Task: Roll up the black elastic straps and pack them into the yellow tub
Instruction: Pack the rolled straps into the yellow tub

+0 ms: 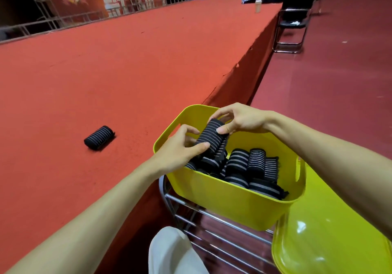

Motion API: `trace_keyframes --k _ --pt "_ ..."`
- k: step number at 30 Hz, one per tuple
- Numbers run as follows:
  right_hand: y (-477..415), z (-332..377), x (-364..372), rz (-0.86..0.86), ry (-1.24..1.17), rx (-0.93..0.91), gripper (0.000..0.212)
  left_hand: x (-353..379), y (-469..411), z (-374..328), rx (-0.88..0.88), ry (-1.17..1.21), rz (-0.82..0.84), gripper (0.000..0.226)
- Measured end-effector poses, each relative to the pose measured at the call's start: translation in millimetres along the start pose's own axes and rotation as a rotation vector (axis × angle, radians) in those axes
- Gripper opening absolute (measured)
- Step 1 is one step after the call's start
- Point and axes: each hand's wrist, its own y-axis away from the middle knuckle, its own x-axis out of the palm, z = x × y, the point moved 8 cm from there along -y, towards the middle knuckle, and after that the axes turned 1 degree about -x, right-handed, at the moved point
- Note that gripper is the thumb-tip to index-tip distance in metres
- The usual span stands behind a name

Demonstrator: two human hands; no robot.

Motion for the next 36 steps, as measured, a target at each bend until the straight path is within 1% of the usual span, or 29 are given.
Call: trace_keyframes --k 2,6,10,15,18,21,23,25,28,30,33,36 --pt "-3.9 -26.8 -5.8 -0.016 0.085 0.097 0.033 0.1 0.5 1.3 0.05 -0.132 0.014 0.032" --pt "-12.1 -73.9 -6.8 -0.019 0.232 0.289 0.044 -15.7 0.5 4.7 0.135 -0.242 -0.104 0.018" --pt "-28.6 -98.3 -5.1 -0.017 0.391 0.351 0.047 -32.3 -1.1 9.0 0.183 -0.216 -0.233 0.013" --pt "-41.8 -114.6 0.0 0.06 0.596 0.411 0.051 -39.1 -0.6 12.4 0.231 -0.184 -0.277 0.013" --pt "-41.4 -110.7 -0.9 0.076 0.751 0.42 0.046 -43.9 1.3 12.8 0.243 -0.161 -0.31 0.014" --pt "-42.7 -89.1 -4.7 0.03 0.94 0.352 0.045 -49.9 5.4 11.6 0.239 -0.154 -0.348 0.014" --pt "-44.9 -71.6 -4.4 -0.015 0.97 0.292 0.042 -54.2 8.1 11.7 0.224 -0.147 -0.367 0.015" --pt "-44.6 -47.7 -1.0 -0.077 0.963 0.206 0.032 -60.6 15.0 11.0 0.206 -0.138 -0.389 0.015" --pt "-42.4 -1.7 7.2 -0.208 0.838 0.036 0.016 -73.5 28.9 10.7 0.177 -0.13 -0.416 0.017" --pt "-40.5 32.5 19.0 -0.271 0.729 -0.087 0.009 -85.1 40.8 12.8 0.156 -0.123 -0.439 0.018" --pt "-44.4 81.8 48.1 -0.298 0.602 -0.241 0.011 -107.3 59.3 26.0 0.085 -0.101 -0.469 0.015" --pt "-55.5 122.7 84.3 -0.281 0.516 -0.366 0.011 -132.6 78.4 47.7 0.008 -0.057 -0.515 0.015"
